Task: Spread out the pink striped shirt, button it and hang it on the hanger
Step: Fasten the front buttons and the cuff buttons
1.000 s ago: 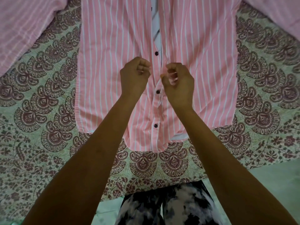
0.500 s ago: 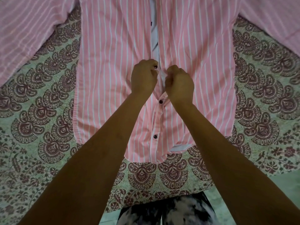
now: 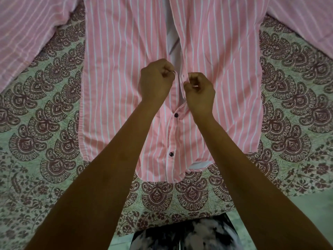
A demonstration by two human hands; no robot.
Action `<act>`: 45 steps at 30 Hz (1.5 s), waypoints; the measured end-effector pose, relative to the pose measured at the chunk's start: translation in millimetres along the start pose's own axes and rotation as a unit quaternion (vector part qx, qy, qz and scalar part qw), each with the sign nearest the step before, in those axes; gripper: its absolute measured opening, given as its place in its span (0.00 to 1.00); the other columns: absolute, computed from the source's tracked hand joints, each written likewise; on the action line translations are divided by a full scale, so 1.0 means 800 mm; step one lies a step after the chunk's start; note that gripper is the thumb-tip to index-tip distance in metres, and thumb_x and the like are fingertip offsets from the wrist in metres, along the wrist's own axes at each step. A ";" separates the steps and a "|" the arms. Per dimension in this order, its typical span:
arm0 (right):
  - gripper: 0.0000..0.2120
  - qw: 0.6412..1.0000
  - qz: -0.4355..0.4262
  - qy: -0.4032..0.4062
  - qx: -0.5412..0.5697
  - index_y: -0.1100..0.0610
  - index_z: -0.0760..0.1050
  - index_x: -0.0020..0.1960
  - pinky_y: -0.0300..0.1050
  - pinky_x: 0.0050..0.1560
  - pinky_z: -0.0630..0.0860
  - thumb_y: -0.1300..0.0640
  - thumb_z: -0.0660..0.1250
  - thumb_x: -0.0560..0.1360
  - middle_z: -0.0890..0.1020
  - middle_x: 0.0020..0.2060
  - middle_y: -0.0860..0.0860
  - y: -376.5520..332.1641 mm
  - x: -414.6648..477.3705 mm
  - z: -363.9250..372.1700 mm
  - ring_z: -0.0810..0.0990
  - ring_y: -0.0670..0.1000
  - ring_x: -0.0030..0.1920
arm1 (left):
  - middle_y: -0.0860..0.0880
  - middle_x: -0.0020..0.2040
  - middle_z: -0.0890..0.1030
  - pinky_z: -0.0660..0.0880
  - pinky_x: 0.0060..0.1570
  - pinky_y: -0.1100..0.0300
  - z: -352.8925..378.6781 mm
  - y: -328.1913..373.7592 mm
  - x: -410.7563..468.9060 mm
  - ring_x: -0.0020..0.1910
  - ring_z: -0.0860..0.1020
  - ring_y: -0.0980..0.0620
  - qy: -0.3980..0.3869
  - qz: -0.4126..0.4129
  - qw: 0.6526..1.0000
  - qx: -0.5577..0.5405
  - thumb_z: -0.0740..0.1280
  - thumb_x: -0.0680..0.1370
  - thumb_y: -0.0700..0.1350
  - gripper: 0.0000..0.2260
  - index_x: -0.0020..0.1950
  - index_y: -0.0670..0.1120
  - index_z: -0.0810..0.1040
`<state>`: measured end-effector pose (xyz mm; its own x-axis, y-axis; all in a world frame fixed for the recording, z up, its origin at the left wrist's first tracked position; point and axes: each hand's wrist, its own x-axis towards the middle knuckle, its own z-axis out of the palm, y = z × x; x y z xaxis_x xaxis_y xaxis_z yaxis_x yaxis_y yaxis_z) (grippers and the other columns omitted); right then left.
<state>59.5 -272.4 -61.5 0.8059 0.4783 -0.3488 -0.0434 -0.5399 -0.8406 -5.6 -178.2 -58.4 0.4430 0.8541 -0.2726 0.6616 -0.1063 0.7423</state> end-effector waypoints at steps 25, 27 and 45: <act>0.08 0.991 -0.008 -0.052 0.123 0.55 0.79 0.41 0.44 0.44 0.75 0.63 0.62 0.72 0.78 0.32 0.43 -0.021 0.006 0.013 0.76 0.44 0.35 | 0.52 0.34 0.80 0.79 0.48 0.50 -0.019 0.013 -0.003 0.36 0.79 0.52 -0.017 -0.056 0.989 -0.137 0.65 0.70 0.36 0.07 0.42 0.43 0.81; 0.09 0.989 0.001 -0.057 0.135 0.50 0.77 0.38 0.47 0.44 0.75 0.60 0.62 0.70 0.78 0.31 0.44 -0.022 0.010 0.011 0.76 0.46 0.35 | 0.53 0.34 0.80 0.79 0.48 0.51 -0.019 0.013 -0.003 0.35 0.79 0.53 -0.021 -0.054 0.989 -0.134 0.65 0.70 0.35 0.07 0.42 0.43 0.82; 0.05 0.990 -0.140 -0.014 -0.026 0.61 0.78 0.46 0.46 0.41 0.80 0.65 0.66 0.71 0.82 0.40 0.54 -0.014 0.002 0.018 0.81 0.48 0.38 | 0.41 0.42 0.82 0.80 0.46 0.56 -0.013 0.021 -0.016 0.43 0.82 0.46 -0.030 -0.241 0.910 -0.336 0.69 0.73 0.36 0.04 0.39 0.44 0.80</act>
<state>53.0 -255.3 -58.8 0.7647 0.6337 -0.1168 0.2114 -0.4180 -0.8835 -6.0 -185.8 -36.2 0.2440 0.6875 -0.6840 0.2767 0.6266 0.7286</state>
